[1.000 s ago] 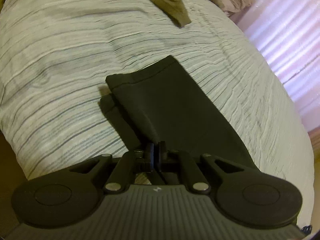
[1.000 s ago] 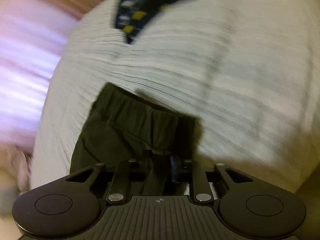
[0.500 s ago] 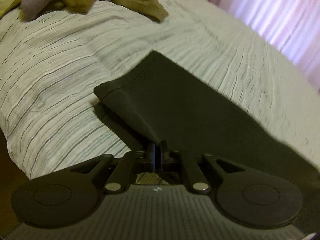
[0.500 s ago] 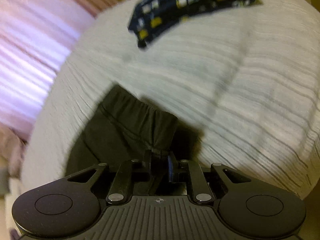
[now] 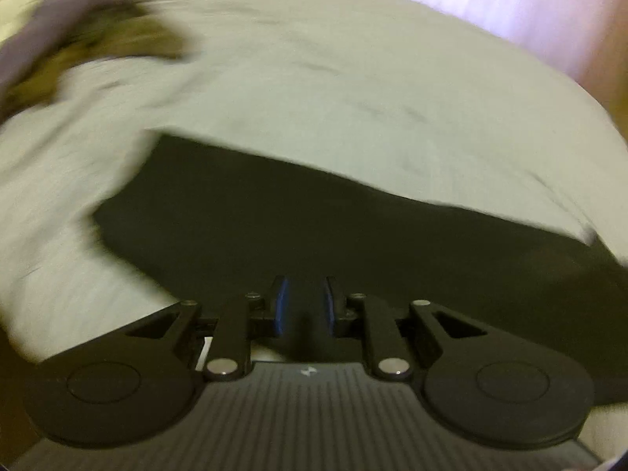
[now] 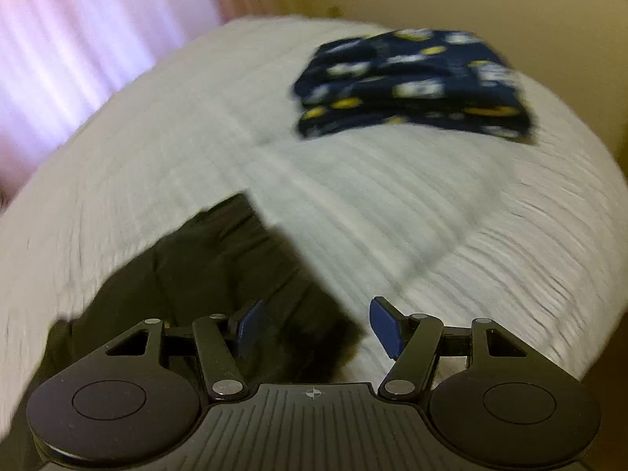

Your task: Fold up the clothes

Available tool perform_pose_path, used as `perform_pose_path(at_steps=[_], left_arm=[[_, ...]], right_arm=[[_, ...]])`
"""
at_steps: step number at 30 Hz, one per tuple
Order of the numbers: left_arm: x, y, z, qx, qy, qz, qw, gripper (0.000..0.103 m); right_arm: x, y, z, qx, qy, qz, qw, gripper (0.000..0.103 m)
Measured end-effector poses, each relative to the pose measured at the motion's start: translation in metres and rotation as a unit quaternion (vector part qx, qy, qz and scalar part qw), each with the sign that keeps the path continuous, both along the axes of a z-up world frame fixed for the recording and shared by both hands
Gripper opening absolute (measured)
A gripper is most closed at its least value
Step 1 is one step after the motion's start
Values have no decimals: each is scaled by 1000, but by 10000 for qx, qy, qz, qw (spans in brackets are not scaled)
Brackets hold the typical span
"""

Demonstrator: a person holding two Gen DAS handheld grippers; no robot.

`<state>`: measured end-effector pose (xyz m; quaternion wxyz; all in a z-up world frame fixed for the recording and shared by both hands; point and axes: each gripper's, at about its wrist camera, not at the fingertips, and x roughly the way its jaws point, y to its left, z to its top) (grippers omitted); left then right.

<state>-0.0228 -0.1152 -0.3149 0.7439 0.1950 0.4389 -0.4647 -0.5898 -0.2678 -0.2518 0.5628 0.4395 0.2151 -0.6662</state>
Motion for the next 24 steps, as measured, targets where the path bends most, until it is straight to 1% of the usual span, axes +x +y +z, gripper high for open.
perform_pose_path(at_steps=[1, 2, 4, 6, 7, 10, 11, 14, 16, 18, 19, 22, 24], left_arm=[[-11, -15, -3, 24, 96, -235, 9997, 15], [-18, -30, -6, 8, 255, -390, 9989, 15], [-32, -57, -6, -72, 549, -687, 9961, 14], [-48, -84, -2, -146, 637, -1092, 9919, 14], [-56, -98, 1, -183, 681, -1294, 9891, 15], [-76, -135, 4, -257, 896, -1772, 9797, 20], [-80, -147, 3, -272, 979, -1893, 9766, 24], [-89, -177, -3, -321, 1190, -2171, 9683, 26], [-92, -195, -10, -285, 1279, -2431, 9611, 28], [-95, -213, -18, -220, 1350, -2716, 9526, 30], [-97, -222, -23, -163, 1396, -2890, 9470, 30], [-104, -246, -37, 99, 1574, -3517, 9228, 32], [-108, -258, -47, 244, 1698, -3858, 9065, 33]], right_arm=[[1, -4, -2, 52, 65, 17, 10000, 64], [-1, -7, -2, -37, -8, 73, 10000, 64], [-10, -12, 3, -290, -327, 42, 9990, 64], [-15, -22, 9, -418, -553, 202, 9974, 64], [-17, -31, 10, -418, -622, 311, 9967, 64], [-21, -63, 5, -308, -898, 560, 9939, 64], [-23, -75, 1, -270, -1052, 588, 9923, 64], [-30, -103, -15, -129, -1528, 738, 9854, 64], [-33, -116, -24, -4, -1827, 898, 9791, 64], [-36, -125, -31, 90, -2045, 1067, 9730, 64], [-37, -128, -33, 142, -2164, 1187, 9690, 64], [-37, -133, -39, 281, -2410, 1545, 9577, 64], [-36, -138, -40, 355, -2415, 1744, 9539, 64]])
